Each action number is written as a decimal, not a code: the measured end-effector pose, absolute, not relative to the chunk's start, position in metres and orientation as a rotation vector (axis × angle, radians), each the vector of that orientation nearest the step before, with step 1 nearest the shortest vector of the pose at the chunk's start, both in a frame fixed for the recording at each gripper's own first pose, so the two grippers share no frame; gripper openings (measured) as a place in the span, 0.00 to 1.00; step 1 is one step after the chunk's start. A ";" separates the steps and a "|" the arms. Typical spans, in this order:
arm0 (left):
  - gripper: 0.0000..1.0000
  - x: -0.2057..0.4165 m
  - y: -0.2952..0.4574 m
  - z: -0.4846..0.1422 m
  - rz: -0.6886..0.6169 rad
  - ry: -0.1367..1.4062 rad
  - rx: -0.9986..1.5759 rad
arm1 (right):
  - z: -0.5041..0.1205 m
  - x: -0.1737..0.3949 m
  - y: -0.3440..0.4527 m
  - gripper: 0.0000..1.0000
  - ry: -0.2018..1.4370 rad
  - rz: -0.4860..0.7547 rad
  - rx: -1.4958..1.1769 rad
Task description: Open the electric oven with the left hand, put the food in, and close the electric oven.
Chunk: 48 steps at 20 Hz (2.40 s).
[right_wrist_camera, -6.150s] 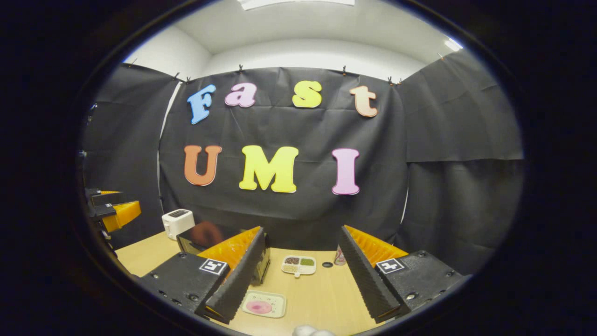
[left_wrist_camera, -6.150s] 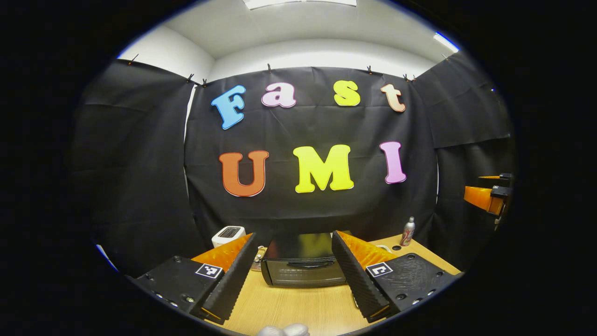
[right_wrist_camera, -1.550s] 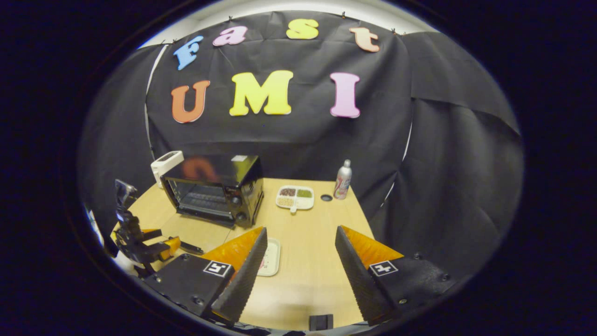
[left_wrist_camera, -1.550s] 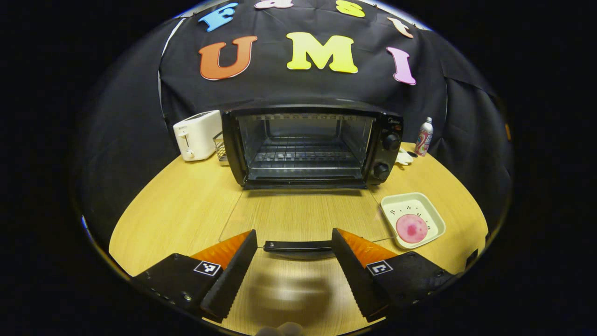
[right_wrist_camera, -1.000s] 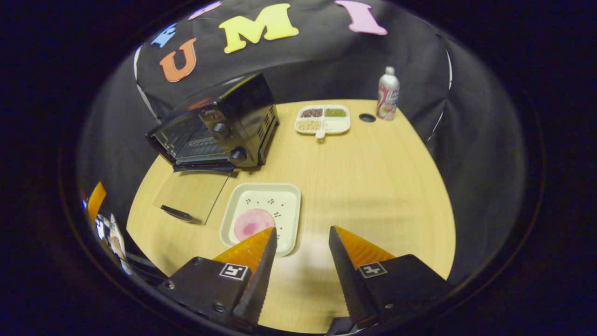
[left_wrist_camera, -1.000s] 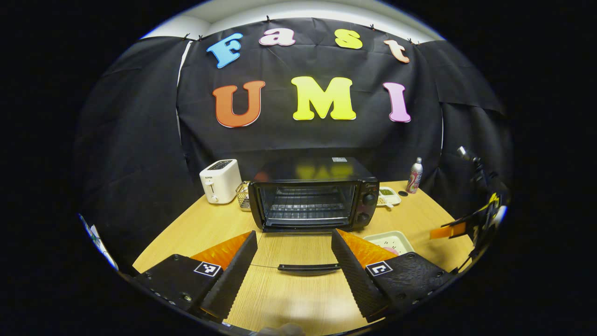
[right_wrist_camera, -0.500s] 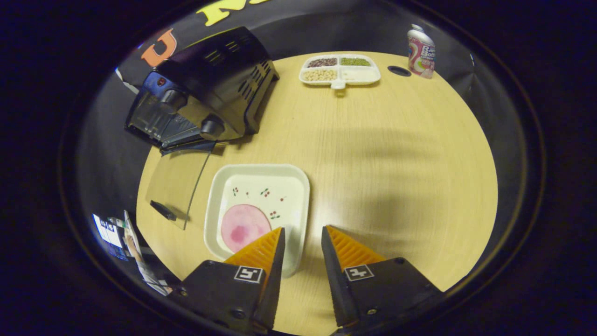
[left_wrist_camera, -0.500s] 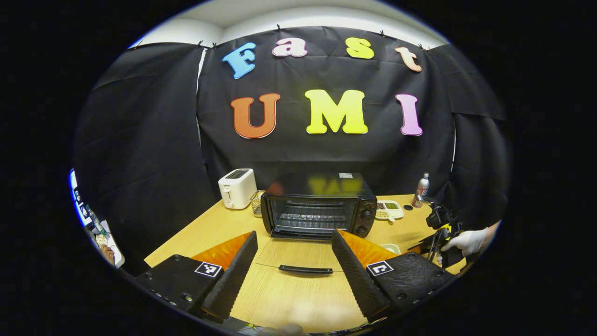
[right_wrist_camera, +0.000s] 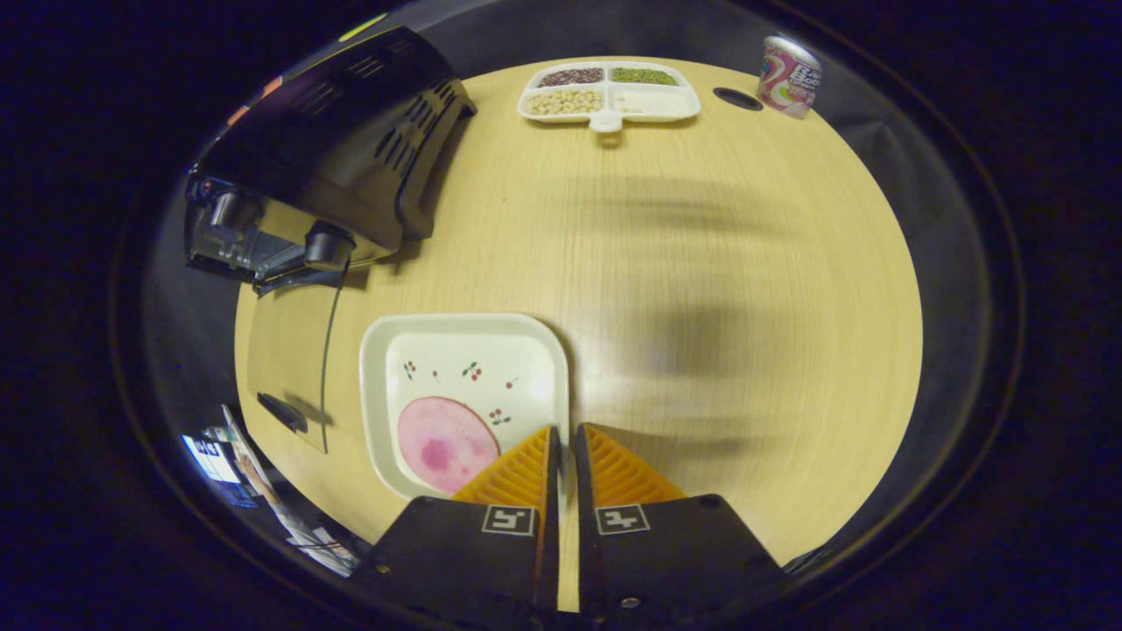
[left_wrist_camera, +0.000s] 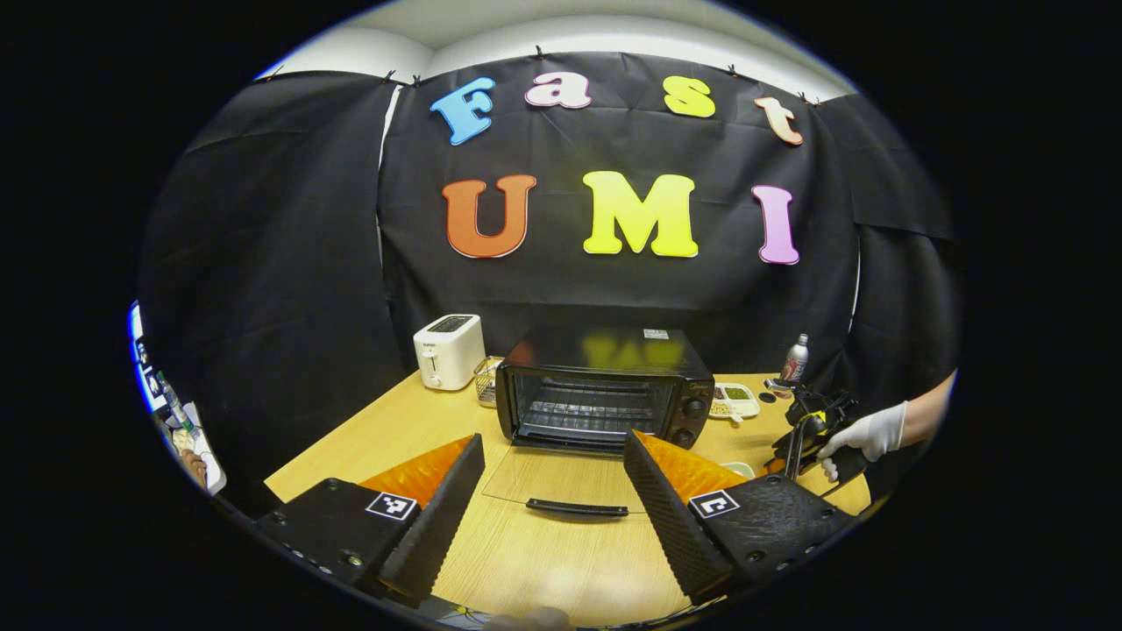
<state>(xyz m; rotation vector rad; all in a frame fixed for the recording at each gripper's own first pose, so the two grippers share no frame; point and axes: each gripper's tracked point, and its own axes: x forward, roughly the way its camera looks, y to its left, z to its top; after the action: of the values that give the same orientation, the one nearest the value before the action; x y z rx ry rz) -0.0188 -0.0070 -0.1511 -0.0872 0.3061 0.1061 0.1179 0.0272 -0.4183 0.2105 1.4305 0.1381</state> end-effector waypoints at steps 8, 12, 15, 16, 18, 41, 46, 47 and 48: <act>0.97 -0.018 0.026 -0.162 0.030 0.334 -0.133 | -0.415 0.106 0.027 0.00 1.395 0.139 0.517; 0.98 -0.021 0.038 -0.159 0.003 0.346 -0.104 | -0.411 0.103 0.026 0.04 1.290 0.125 0.729; 0.97 -0.025 0.038 -0.153 -0.012 0.346 -0.103 | -0.399 0.100 0.022 0.04 1.194 0.119 0.827; 0.97 -0.026 0.038 -0.150 -0.015 0.339 -0.101 | -0.394 0.097 0.018 0.00 1.164 0.118 0.835; 0.98 -0.029 0.034 -0.145 -0.026 0.331 -0.099 | -0.381 0.093 0.014 0.04 1.117 0.112 0.879; 0.97 -0.048 0.067 -0.123 -0.176 0.268 -0.011 | -0.296 0.108 0.282 0.04 0.803 -0.058 1.286; 0.97 -0.039 0.080 -0.121 -0.176 0.261 -0.002 | -0.290 0.150 0.311 0.04 0.748 -0.103 1.318; 0.97 -0.036 0.083 -0.123 -0.175 0.264 -0.002 | -0.289 0.158 0.315 0.03 0.734 -0.111 1.341; 0.97 -0.034 0.087 -0.122 -0.173 0.266 -0.003 | -0.289 0.166 0.320 0.04 0.725 -0.121 1.367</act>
<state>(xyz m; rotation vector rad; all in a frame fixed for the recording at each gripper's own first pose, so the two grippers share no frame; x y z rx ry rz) -0.0343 0.0868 -0.1223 -0.0026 0.2655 -0.1733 0.1660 0.3201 -0.2885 1.3668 0.7249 -0.1210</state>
